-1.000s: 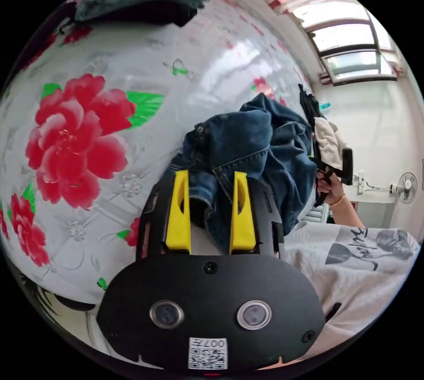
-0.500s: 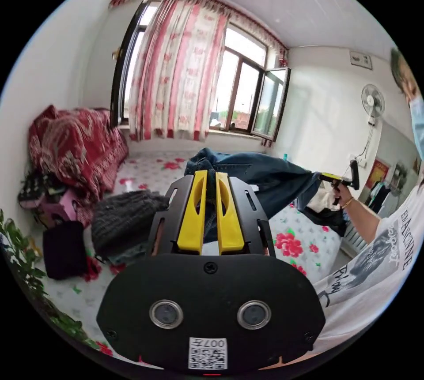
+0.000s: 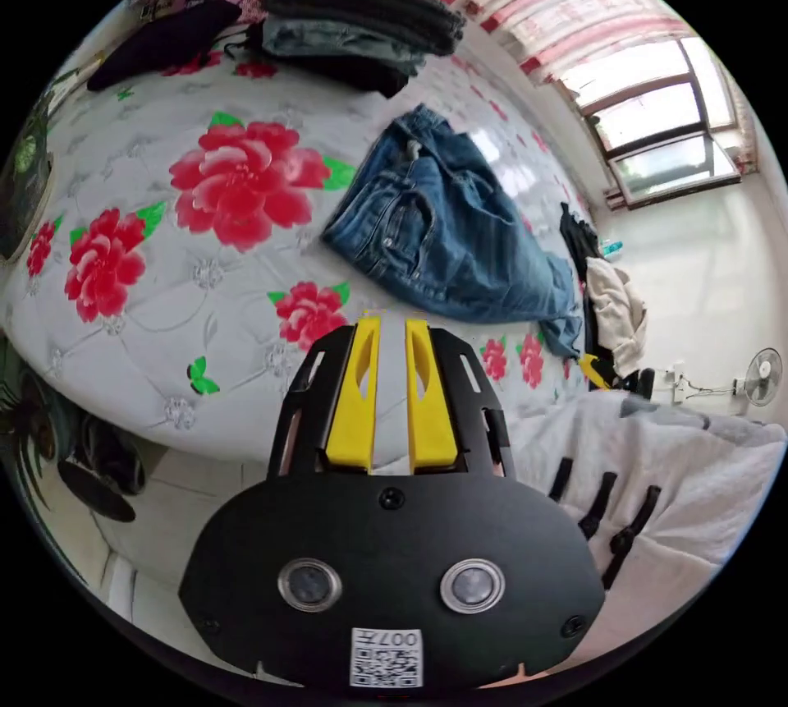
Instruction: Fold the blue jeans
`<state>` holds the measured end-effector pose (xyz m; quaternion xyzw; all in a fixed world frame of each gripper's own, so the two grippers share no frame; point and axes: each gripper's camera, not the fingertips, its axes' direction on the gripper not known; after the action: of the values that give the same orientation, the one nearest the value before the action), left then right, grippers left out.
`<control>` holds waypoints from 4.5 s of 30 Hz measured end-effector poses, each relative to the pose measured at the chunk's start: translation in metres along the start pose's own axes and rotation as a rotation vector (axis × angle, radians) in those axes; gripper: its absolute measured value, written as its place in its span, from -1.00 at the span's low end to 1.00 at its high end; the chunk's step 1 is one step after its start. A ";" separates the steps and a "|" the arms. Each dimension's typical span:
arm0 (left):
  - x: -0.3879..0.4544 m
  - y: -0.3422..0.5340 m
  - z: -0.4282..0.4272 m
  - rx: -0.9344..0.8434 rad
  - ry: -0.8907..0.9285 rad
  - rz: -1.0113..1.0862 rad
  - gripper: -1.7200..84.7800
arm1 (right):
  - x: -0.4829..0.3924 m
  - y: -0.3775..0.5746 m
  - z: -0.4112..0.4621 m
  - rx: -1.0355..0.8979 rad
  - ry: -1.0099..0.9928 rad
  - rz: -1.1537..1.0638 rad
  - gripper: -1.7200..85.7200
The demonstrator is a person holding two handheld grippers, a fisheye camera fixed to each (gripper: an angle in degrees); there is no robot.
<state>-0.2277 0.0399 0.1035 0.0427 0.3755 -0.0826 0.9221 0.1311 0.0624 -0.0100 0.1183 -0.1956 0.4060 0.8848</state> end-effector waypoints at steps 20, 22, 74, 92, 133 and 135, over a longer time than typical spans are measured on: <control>0.087 -0.196 0.091 -0.235 -0.305 0.049 -0.75 | 0.075 -0.266 0.001 0.100 0.135 0.305 -0.76; 0.097 -0.202 0.094 -0.266 -0.365 0.115 -0.78 | 0.080 -0.277 0.009 0.124 0.190 0.347 -0.81; 0.114 -0.198 -0.029 -0.149 -0.318 0.220 -0.86 | -0.015 -0.219 0.076 -0.180 0.383 0.056 -0.79; 0.063 -0.240 0.035 -0.123 -0.402 -0.051 -0.98 | -0.103 -0.202 -0.050 0.204 0.390 -0.394 -0.95; 0.019 -0.020 -0.044 0.058 -0.406 -0.205 -0.98 | 0.016 -0.137 0.019 0.039 0.240 -0.066 -0.89; 0.006 0.015 -0.054 0.071 -0.398 -0.279 -0.97 | 0.036 -0.097 0.005 0.035 0.216 0.007 -0.88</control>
<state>-0.2578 0.0614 0.0606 0.0060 0.1856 -0.2291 0.9555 0.2258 0.0225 0.0052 0.0886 -0.0922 0.4230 0.8971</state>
